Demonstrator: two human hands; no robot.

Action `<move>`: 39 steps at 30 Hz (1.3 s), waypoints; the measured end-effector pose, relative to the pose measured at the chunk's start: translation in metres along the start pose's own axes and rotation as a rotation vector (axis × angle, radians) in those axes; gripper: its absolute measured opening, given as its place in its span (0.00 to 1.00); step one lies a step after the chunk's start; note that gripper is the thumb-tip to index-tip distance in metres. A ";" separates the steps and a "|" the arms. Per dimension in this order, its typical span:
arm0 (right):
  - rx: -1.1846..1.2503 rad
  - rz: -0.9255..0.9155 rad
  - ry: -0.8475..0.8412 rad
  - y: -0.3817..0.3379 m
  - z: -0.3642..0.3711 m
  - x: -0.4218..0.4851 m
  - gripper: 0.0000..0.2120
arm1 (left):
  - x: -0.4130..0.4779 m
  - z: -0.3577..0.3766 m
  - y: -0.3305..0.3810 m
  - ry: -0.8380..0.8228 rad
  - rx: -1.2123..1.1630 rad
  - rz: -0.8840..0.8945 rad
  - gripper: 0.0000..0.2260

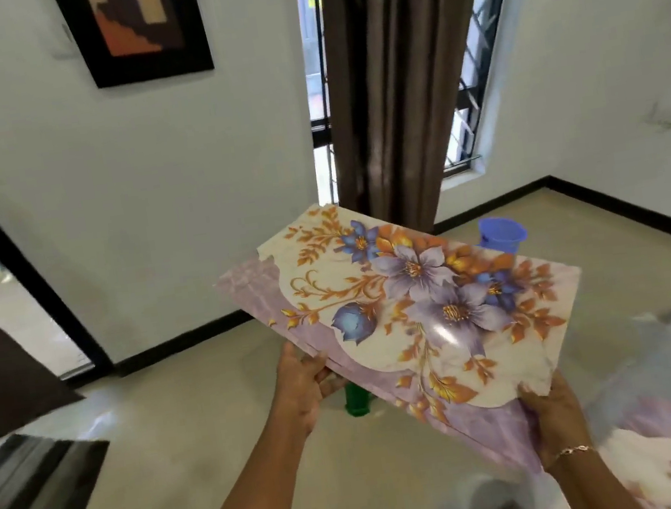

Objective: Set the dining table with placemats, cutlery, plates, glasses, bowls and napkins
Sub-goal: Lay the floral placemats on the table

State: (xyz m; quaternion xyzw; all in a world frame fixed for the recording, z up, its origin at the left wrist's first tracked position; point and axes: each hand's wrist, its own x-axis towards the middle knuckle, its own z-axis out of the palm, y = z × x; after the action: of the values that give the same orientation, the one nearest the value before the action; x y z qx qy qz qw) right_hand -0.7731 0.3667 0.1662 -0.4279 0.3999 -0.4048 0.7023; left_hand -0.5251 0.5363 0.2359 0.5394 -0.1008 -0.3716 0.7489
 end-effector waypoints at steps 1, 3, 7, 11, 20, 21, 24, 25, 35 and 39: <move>-0.011 -0.003 0.013 0.005 0.014 0.012 0.22 | 0.016 -0.005 0.007 -0.019 0.002 -0.019 0.19; -0.028 -0.017 0.049 0.008 0.034 0.029 0.22 | 0.049 -0.009 0.016 -0.053 0.027 -0.076 0.19; -0.008 -0.005 0.152 0.008 0.050 0.061 0.27 | 0.106 0.005 0.018 -0.146 0.057 -0.166 0.16; -0.002 -0.011 0.197 0.010 0.043 0.105 0.23 | 0.167 0.024 0.011 -0.211 0.085 -0.258 0.20; 0.157 -0.102 0.289 -0.022 0.035 0.191 0.28 | 0.299 0.129 0.007 -0.310 0.194 -0.341 0.18; 0.159 -0.116 0.317 -0.027 0.030 0.200 0.26 | 0.311 0.145 0.007 -0.344 0.200 -0.342 0.17; 0.135 -0.140 0.377 -0.038 0.011 0.218 0.24 | 0.340 0.189 -0.008 -0.406 0.244 -0.364 0.17; 0.134 -0.160 0.412 -0.046 0.002 0.224 0.24 | 0.348 0.208 -0.014 -0.432 0.246 -0.387 0.18; 0.172 -0.298 0.723 -0.104 -0.105 0.297 0.45 | 0.428 0.420 -0.098 -0.772 0.345 -0.529 0.20; 0.137 -0.312 0.945 -0.130 -0.152 0.324 0.51 | 0.451 0.520 -0.139 -0.911 0.384 -0.573 0.21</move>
State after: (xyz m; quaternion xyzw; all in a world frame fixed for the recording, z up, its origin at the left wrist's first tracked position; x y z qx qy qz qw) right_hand -0.8262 -0.0107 0.1686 -0.2053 0.5779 -0.6800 0.4018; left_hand -0.5569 -0.1640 0.2075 0.4567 -0.3290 -0.7300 0.3877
